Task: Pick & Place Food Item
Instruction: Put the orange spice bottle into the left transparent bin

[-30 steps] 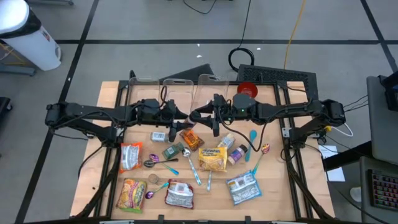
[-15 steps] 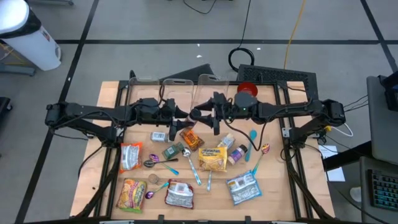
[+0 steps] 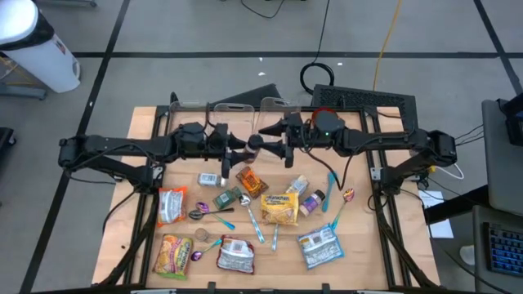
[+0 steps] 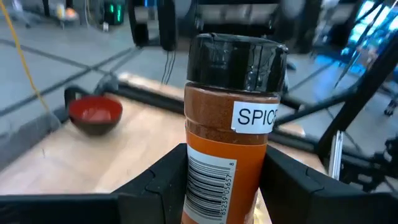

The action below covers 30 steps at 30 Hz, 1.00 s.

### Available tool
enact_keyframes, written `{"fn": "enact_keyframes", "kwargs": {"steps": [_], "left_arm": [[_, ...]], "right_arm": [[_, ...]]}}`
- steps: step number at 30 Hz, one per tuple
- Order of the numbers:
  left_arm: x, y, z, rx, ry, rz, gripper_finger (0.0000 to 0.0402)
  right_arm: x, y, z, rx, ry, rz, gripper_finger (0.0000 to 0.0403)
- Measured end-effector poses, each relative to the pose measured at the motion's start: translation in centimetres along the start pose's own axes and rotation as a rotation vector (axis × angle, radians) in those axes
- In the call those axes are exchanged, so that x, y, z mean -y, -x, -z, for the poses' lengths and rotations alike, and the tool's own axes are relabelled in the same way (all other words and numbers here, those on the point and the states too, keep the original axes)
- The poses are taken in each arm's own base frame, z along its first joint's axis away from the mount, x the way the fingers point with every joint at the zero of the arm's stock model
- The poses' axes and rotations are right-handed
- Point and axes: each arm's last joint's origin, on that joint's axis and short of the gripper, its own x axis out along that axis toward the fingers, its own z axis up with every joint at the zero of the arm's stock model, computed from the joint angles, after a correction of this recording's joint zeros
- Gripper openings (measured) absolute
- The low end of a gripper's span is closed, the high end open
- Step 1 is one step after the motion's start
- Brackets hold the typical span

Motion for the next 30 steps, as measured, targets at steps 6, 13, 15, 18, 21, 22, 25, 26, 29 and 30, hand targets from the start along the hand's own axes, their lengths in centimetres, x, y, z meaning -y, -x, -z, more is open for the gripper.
{"fn": "enact_keyframes", "kwargs": {"steps": [6,13,15,18,21,22,25,26,29,30], "left_arm": [[-0.5,0.8,-1.2,0.071,0.000,-0.001,0.0175],[-0.6,1.7,-2.9,0.205,0.004,0.028,0.0175],[-0.6,1.9,-3.2,0.230,0.002,0.028,0.0175],[-0.5,2.2,-3.9,0.256,0.000,0.033,0.0175],[-0.4,2.3,-4.5,0.274,-0.010,0.035,0.0175],[-0.3,2.3,-4.6,0.273,-0.018,0.034,0.0175],[-0.2,2.3,-4.9,0.284,-0.025,0.037,0.0175],[-0.2,2.4,-5.1,0.292,-0.028,0.038,0.0175],[-0.2,2.3,-5.0,0.286,-0.023,0.037,0.0175],[-0.2,2.3,-5.0,0.283,-0.022,0.036,0.0175]], "right_arm": [[0.6,1.3,-1.3,0.048,0.041,0.028,0.0237],[0.6,2.3,-2.4,0.063,0.044,0.043,0.0238],[0.6,2.4,-2.2,0.037,0.043,0.051,0.0238],[0.6,2.3,-1.8,0.005,0.023,0.057,0.0238],[-0.1,1.7,-1.2,-0.008,0.022,0.030,0.0238],[-0.3,1.5,-0.9,-0.016,0.024,0.020,0.0238],[-0.8,0.8,0.1,-0.044,0.023,-0.005,0.0238],[-1.0,0.5,0.2,-0.030,0.025,-0.017,0.0238],[-1.3,-0.1,0.6,-0.006,0.018,-0.038,0.0238],[-1.3,-0.3,0.8,0.001,0.012,-0.041,0.0238]]}}
